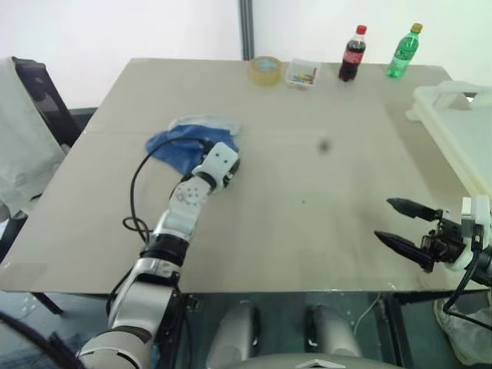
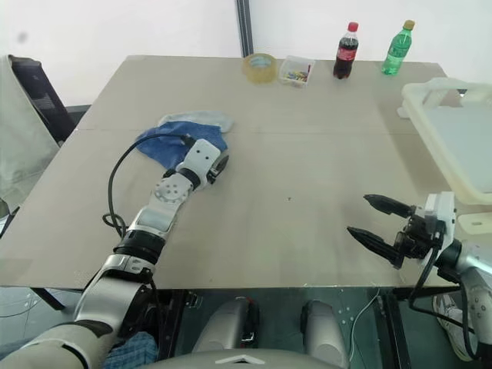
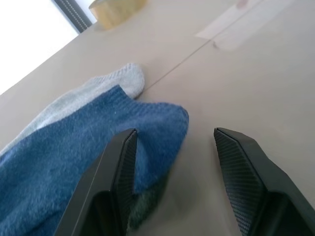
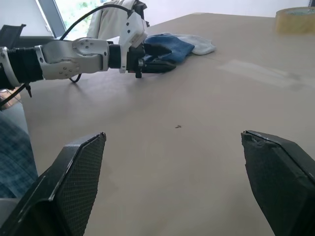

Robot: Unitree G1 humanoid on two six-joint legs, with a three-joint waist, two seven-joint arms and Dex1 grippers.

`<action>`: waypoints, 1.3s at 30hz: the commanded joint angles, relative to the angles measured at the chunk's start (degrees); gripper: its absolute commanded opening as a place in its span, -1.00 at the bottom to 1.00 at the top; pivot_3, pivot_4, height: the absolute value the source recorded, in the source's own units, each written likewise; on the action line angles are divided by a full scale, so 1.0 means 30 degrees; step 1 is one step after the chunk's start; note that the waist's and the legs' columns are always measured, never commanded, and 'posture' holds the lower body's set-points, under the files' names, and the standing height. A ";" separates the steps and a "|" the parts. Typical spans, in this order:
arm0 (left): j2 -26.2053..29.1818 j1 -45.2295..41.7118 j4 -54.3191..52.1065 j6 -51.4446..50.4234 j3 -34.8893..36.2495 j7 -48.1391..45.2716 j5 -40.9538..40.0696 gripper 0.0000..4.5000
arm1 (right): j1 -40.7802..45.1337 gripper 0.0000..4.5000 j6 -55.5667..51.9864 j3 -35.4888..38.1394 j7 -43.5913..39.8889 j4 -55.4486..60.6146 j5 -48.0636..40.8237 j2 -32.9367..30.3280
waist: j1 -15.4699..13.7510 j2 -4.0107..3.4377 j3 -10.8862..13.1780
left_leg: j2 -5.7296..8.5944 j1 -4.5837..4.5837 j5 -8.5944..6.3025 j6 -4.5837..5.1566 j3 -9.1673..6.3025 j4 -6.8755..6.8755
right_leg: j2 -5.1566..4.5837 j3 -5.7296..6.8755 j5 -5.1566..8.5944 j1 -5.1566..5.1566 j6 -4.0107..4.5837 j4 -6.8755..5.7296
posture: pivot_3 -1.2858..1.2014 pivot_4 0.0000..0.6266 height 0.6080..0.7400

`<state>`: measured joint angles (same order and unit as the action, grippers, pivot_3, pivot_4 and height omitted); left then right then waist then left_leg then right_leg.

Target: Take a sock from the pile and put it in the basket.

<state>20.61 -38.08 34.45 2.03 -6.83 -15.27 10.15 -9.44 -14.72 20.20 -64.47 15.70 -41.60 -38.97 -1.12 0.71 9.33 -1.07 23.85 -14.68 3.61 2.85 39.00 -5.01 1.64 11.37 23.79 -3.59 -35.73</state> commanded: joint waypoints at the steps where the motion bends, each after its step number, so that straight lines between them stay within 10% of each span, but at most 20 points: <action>1: -0.0029 -0.0884 0.0937 0.0935 -0.0149 0.0612 0.0575 0.19 | -0.0170 0.99 0.0702 0.0392 0.0053 0.0356 0.0234 0.0169 | 0.0011 0.0003 0.0003 | 0.0000 0.0000 0.0000 0.0000 0.0001 0.0000 | 0.0000 0.0000 0.0000 0.0001 0.0000 0.0000 | 0.03 -0.52 1.00; 8: 0.0048 -0.1419 0.1981 0.1599 -0.0159 0.1100 0.1059 0.19 | -0.0303 0.99 0.1102 0.0489 0.0074 0.0095 0.0537 0.0307 | 0.0039 0.0004 0.0003 | 0.0001 -0.0001 0.0001 -0.0001 0.0003 0.0001 | 0.0000 0.0000 -0.0001 0.0000 -0.0002 -0.0008 | 0.03 -0.52 1.00; 14: -0.0133 -0.1716 0.2164 0.1919 -0.0081 0.1287 0.1099 -0.97 | -0.0492 1.00 0.1350 0.0523 0.0119 -0.0020 0.0726 0.0422 | -0.0049 0.0005 0.0003 | 0.0004 -0.0001 0.0001 -0.0001 0.0003 0.0006 | -0.0004 0.0002 -0.0001 -0.0003 -0.0002 -0.0010 | 0.03 -0.52 1.00; 22: -0.0871 -0.1602 0.0547 0.1444 -0.0242 0.0886 0.0861 -0.99 | -0.0687 1.00 0.1395 0.0614 0.0193 0.0014 0.0744 0.0436 | -0.0081 0.0012 0.0008 | 0.0007 0.0003 0.0000 -0.0001 -0.0001 0.0021 | -0.0005 0.0004 -0.0002 -0.0008 -0.0003 -0.0014 | 0.03 -0.52 1.00; 39: -0.6548 0.2575 -1.0964 -1.1121 -0.5029 -0.3742 -0.1487 -0.99 | -0.1280 1.00 0.1852 0.1014 0.0544 -0.0013 0.0888 0.0442 | 0.0002 0.0011 0.0008 | 0.0008 -0.0005 0.0000 0.0003 -0.0020 0.0083 | 0.0003 -0.0006 0.0046 -0.0032 0.0074 -0.0040 | 0.03 -0.52 1.00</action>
<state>2.37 -30.02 4.74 -30.69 -20.14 -26.04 6.48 -13.07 -10.50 21.12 -63.06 14.87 -38.68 -37.75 -1.11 0.75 9.36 -1.04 23.83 -14.69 3.62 2.78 39.25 -4.99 1.63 11.50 23.69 -3.37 -35.85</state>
